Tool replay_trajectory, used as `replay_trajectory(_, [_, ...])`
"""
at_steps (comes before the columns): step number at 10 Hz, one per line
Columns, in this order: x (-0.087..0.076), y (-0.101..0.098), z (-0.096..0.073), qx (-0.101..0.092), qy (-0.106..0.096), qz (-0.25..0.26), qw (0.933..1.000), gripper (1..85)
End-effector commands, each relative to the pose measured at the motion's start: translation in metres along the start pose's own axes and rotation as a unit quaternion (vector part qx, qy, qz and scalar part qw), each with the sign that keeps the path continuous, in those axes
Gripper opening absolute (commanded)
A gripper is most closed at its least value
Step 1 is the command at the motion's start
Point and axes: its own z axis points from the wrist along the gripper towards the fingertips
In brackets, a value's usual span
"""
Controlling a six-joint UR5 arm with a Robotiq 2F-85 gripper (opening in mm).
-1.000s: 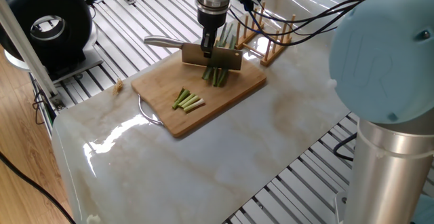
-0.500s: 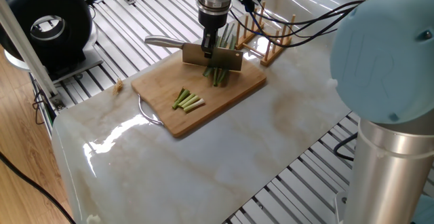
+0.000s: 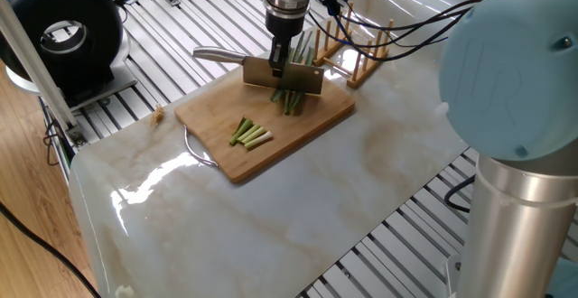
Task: Chop the green garlic
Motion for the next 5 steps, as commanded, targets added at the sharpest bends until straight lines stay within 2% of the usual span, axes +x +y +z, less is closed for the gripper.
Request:
replay_trajectory(1, [-0.0165, 0.0086, -0.0071, -0.02, -0.015, 0.022, 0.9994, 1.3])
replay_trajectory(3, [-0.0244, 0.0107, -0.0031, -0.017, -0.022, 0.025, 0.9993, 1.3])
replay_trajectory(5, [-0.025, 0.0058, -0.0005, -0.002, -0.019, 0.028, 0.9994, 1.3])
